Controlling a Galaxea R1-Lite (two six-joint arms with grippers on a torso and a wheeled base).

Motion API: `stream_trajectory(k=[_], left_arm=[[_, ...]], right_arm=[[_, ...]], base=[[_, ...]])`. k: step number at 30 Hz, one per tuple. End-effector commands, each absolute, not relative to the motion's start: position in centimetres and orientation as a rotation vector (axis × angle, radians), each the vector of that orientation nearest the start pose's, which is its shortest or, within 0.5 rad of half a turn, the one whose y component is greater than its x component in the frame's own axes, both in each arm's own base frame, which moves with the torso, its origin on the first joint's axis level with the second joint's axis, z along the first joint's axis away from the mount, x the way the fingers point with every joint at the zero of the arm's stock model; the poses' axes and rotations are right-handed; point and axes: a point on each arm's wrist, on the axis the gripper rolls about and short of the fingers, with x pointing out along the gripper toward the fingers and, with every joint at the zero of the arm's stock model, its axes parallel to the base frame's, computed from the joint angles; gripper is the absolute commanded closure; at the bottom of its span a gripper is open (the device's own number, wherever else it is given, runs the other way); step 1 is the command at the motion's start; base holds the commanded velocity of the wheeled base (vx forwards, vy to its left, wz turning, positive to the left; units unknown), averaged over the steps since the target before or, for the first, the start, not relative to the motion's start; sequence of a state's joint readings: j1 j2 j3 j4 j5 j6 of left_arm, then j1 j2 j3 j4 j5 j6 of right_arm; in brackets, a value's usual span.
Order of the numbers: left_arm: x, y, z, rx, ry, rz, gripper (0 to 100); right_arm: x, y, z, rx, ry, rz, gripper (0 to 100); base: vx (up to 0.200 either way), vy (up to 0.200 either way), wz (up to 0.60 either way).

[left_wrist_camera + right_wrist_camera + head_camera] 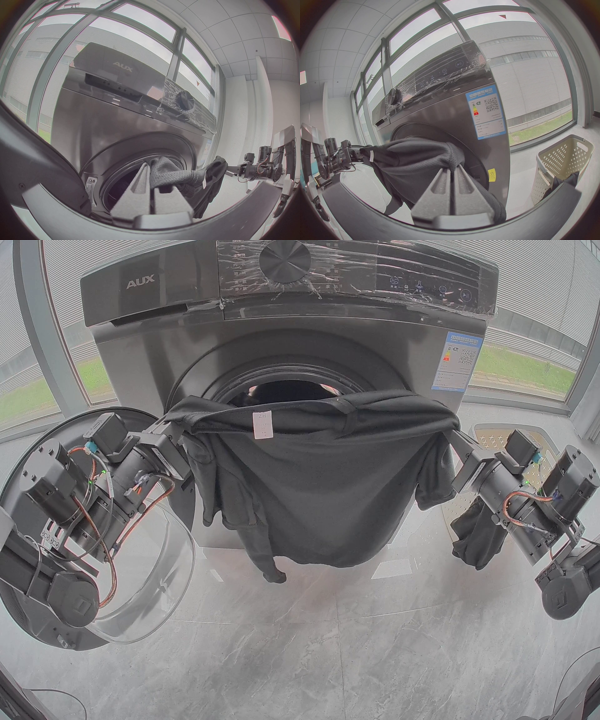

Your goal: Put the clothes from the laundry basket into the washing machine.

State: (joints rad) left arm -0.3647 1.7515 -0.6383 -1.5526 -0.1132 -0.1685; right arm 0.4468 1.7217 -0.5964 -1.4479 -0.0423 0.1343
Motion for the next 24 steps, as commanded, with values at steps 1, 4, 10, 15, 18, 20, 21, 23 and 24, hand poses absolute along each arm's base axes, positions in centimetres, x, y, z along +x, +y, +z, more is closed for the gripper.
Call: stream_trajectory(k=[1,4,10,15,18,20,21,23,24], left_arm=[[27.2,-10.7,22.1,-0.224,-0.426,-0.507,100],[27.1,-10.6,22.3,-0.225,-0.433,-0.506,100],[27.0,-10.6,22.4,-0.227,-0.437,-0.507,100],[26.9,-10.8,22.4,-0.228,-0.434,-0.516,100],[26.4,-11.9,22.0,-0.225,-0.418,-0.553,100],[26.0,-13.3,21.5,-0.228,-0.394,-0.603,100],[26.0,-13.8,21.3,-0.229,-0.387,-0.616,100],[26.0,-14.2,21.0,-0.233,-0.374,-0.63,100],[26.3,-15.0,20.2,-0.231,-0.346,-0.651,100]], right_arm=[[25.8,11.8,20.6,0.208,-0.297,0.409,100],[25.7,11.8,20.5,0.206,-0.291,0.408,100],[25.7,11.8,20.4,0.205,-0.288,0.408,100],[25.7,11.9,20.3,0.205,-0.286,0.41,100],[25.4,12.3,19.6,0.202,-0.256,0.427,100],[24.7,13.2,17.9,0.194,-0.183,0.467,100],[24.5,13.7,17.2,0.19,-0.156,0.484,100],[24.4,14.2,16.5,0.188,-0.129,0.498,100],[24.4,14.9,15.0,0.179,-0.073,0.516,100]], base=[[0.0,0.0,0.0],[0.0,0.0,0.0],[0.0,0.0,0.0],[0.0,0.0,0.0],[0.0,0.0,0.0],[0.0,0.0,0.0],[0.0,0.0,0.0],[0.0,0.0,0.0],[0.0,0.0,0.0]])
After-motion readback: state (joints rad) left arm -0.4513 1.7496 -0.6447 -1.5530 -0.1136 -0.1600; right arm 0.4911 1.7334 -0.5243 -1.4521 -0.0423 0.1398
